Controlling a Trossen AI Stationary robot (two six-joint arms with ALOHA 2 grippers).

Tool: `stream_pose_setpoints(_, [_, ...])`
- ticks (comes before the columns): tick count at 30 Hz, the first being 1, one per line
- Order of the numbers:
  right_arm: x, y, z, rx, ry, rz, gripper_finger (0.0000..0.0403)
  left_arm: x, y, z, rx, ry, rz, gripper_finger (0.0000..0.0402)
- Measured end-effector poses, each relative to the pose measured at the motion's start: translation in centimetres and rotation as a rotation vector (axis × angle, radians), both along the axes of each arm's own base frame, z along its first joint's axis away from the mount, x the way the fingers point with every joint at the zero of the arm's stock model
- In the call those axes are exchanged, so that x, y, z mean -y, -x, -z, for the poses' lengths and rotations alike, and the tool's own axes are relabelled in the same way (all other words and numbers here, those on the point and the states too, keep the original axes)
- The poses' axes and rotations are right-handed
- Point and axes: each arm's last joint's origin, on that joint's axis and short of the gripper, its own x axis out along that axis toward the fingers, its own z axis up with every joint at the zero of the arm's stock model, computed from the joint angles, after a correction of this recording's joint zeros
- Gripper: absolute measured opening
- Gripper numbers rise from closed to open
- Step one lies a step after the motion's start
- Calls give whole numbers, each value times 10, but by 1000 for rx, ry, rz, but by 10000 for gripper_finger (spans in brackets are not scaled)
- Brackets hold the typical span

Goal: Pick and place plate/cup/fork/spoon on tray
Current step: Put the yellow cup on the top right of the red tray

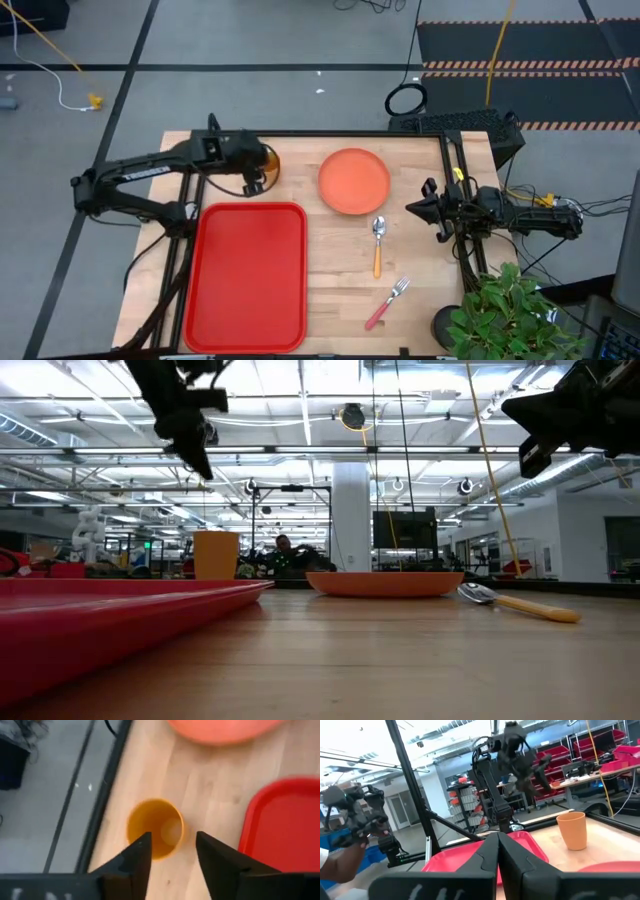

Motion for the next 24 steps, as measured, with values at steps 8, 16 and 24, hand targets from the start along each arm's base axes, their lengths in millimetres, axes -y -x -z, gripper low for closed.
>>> stream_pose_setpoints(8, [0, 0, 0, -4, -82, -20, 0, -4, -10, 41, -58, -20, 72, 250])
stream_pose_setpoints(16, [0, -4, 3, -50, -175, -35, 0, -11, -20, 65, -113, 6, 101, 249])
stream_pose_setpoints(24, [3, -9, 9, -109, -149, 85, 0, -28, -27, 87, -193, 25, 104, 167])
